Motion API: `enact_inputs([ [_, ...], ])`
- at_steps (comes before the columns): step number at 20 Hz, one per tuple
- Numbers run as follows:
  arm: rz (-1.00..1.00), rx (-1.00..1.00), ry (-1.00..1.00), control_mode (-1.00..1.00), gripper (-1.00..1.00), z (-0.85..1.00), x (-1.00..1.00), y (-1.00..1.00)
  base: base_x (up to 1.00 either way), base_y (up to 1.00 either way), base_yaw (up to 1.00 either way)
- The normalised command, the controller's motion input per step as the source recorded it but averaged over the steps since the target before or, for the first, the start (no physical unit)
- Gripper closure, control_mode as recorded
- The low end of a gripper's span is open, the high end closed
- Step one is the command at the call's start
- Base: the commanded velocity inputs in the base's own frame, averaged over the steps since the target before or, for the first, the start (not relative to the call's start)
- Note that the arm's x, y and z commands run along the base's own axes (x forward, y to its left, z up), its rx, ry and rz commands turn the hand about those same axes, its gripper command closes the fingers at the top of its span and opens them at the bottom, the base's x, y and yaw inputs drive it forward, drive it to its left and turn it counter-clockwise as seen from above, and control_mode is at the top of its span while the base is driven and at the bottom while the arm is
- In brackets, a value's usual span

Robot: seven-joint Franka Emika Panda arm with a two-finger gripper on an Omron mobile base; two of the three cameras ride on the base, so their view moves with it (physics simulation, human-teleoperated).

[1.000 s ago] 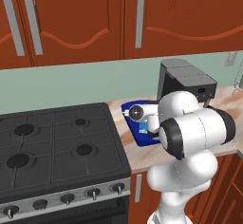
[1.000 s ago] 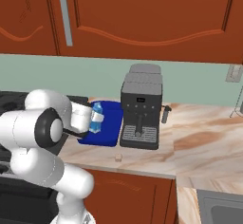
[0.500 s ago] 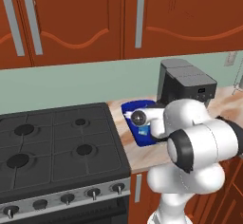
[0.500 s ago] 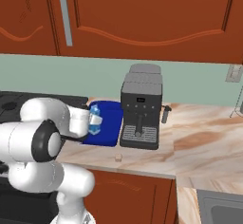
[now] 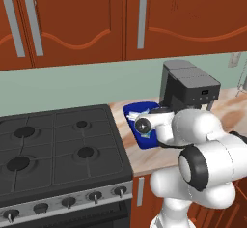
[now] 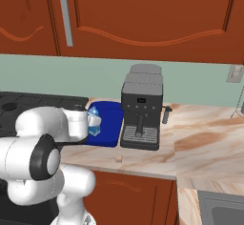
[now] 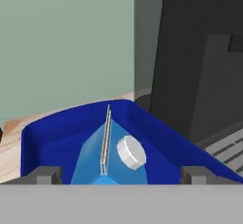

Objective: Take out the milk from the fridge and place it on the tray on the counter. Then take the sugar cube near the tray and place it in the tray.

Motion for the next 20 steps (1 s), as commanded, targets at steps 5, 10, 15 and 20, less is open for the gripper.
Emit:
enact_inputs([
  [5, 0.0, 0.0, -0.1, -1.0, -1.0, 0.52, -0.12, 0.0, 0.0, 0.0, 0.0],
  [10, -0.01, 0.0, -0.14, -1.0, -1.0, 0.64, -0.46, 0.0, 0.0, 0.0, 0.0],
  [15, 0.0, 0.0, -0.17, -1.0, -1.0, 0.88, -0.66, 0.0, 0.0, 0.0, 0.0],
  [20, 0.0, 0.0, -0.14, -1.0, -1.0, 1.0, -0.54, 0.0, 0.0, 0.0, 0.0],
])
